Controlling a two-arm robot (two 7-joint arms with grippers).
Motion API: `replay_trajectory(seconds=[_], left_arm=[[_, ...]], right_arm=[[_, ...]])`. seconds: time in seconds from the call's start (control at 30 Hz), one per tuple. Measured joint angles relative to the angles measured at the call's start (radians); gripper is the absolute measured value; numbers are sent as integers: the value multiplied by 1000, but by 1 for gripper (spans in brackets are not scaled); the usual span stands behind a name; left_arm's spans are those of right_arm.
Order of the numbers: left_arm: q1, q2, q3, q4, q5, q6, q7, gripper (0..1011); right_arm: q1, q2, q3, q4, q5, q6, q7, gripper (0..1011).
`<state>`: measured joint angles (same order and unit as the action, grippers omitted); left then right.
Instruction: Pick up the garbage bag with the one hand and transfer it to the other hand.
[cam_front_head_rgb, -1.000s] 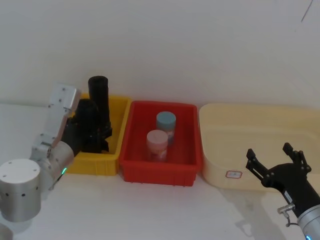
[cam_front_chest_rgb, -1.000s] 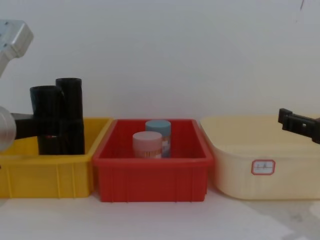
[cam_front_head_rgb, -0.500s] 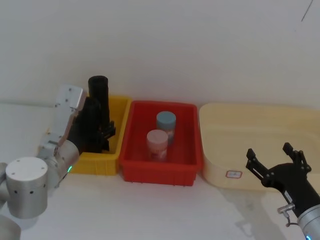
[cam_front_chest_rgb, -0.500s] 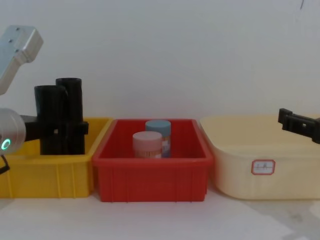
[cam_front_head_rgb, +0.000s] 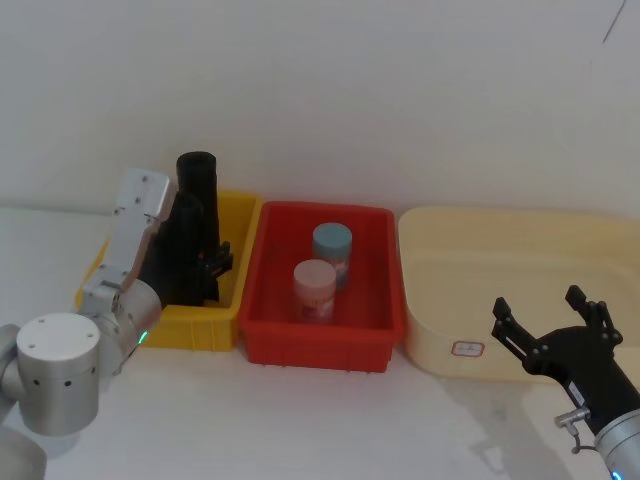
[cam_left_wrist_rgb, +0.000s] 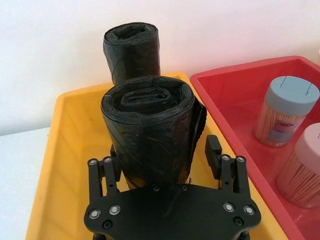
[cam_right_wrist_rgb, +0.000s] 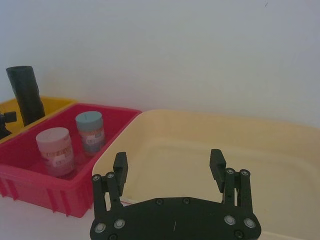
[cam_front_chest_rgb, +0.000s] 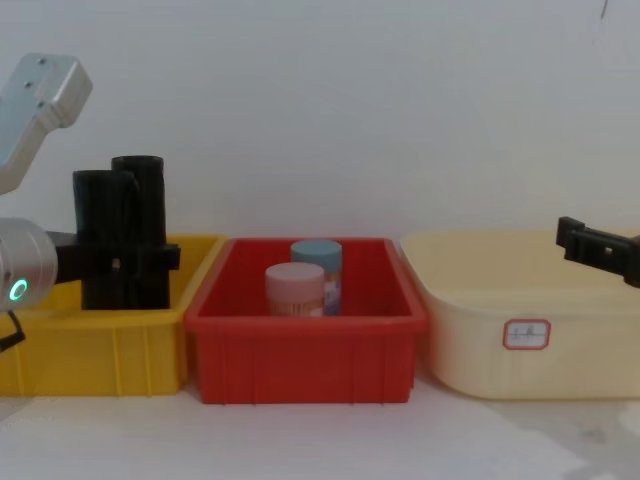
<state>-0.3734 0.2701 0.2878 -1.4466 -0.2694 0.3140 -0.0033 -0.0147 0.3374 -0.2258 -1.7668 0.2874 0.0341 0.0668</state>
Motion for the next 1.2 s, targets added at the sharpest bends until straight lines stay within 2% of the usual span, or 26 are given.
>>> replay_trajectory(seconds=[0.33,0.37,0.4,0.53,0.87,1.2], left_arm=[[-3,-1,1,4,2,-1,0,790],[-3,-2,1,5,2,-2,0,714],[-3,-2,1,5,2,-2,0,714],[-3,-2,2,5,2,-2,0,587],[-4,-3,2,6,3,-2,0,508],[-4,-3,2,7,3,-3,0,457]], right_arm=[[5,-1,-2,4,-2,1,3,1004],[7,-1,-3,5,-2,1,4,1004],[10,-1,-4,6,-3,3,7,1004],[29,0,-13,16,-7,9,24,1004],[122,-5,-62,64,-16,47,101,1004],[256,-43,-139,134,-20,129,188,1004]])
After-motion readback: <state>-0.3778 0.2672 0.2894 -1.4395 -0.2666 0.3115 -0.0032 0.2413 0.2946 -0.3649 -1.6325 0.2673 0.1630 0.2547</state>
